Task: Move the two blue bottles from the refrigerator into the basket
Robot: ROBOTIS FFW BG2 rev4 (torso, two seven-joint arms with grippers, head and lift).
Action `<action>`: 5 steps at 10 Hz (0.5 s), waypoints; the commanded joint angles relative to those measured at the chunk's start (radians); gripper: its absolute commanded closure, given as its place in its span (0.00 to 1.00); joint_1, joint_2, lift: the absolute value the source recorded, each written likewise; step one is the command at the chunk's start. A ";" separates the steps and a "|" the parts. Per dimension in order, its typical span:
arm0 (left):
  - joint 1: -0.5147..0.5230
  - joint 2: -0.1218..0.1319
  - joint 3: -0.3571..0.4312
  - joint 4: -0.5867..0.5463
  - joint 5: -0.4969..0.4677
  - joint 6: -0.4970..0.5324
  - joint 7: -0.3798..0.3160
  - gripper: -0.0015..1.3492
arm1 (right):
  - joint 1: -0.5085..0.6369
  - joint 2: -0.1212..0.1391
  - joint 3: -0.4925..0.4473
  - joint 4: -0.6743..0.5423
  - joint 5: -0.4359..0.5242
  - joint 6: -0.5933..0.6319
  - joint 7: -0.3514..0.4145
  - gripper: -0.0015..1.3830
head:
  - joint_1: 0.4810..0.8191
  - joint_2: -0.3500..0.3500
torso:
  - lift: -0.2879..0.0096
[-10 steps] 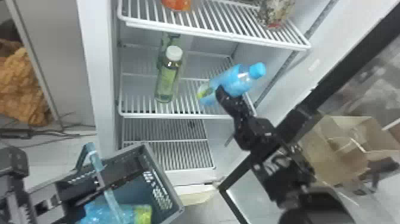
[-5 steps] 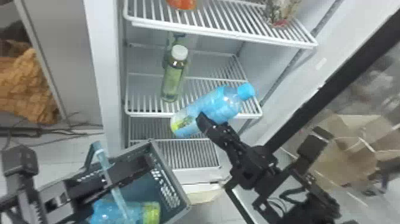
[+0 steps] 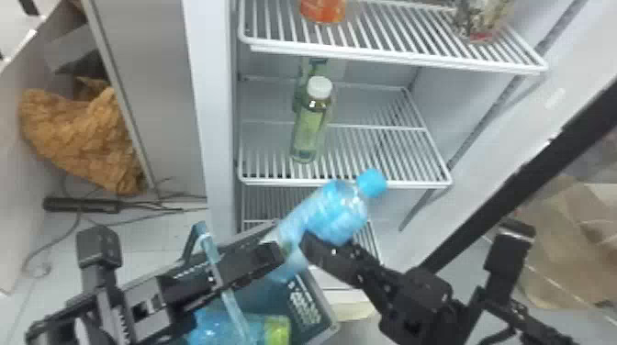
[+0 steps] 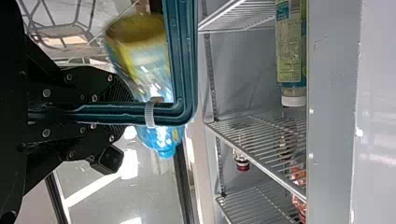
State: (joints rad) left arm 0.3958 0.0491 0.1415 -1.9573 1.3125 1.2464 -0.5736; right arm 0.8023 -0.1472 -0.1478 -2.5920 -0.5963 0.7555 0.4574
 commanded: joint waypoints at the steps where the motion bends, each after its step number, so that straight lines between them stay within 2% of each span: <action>1: -0.001 0.000 0.000 0.000 0.002 -0.005 0.000 0.89 | -0.002 -0.002 -0.016 -0.026 0.046 0.148 0.015 0.92 | 0.63 0.24 | 0.23; 2: -0.001 0.000 0.000 0.000 0.006 -0.005 0.000 0.89 | -0.014 -0.002 -0.036 -0.057 0.106 0.256 0.038 0.90 | 0.63 0.24 | 0.23; 3: -0.001 0.000 -0.002 0.000 0.010 -0.010 0.000 0.89 | -0.027 -0.003 -0.040 -0.065 0.140 0.288 0.053 0.67 | 0.63 0.22 | 0.23; 4: -0.001 0.000 -0.004 0.000 0.010 -0.010 0.000 0.89 | -0.044 -0.005 -0.038 -0.040 0.142 0.283 0.070 0.31 | 0.63 0.21 | 0.23; 5: -0.001 0.000 -0.004 0.000 0.012 -0.010 0.000 0.89 | -0.061 -0.008 -0.022 -0.003 0.126 0.236 0.096 0.05 | 0.63 0.19 | 0.23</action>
State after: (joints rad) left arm 0.3951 0.0491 0.1379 -1.9573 1.3233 1.2370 -0.5740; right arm 0.7518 -0.1529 -0.1775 -2.6160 -0.4630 1.0131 0.5515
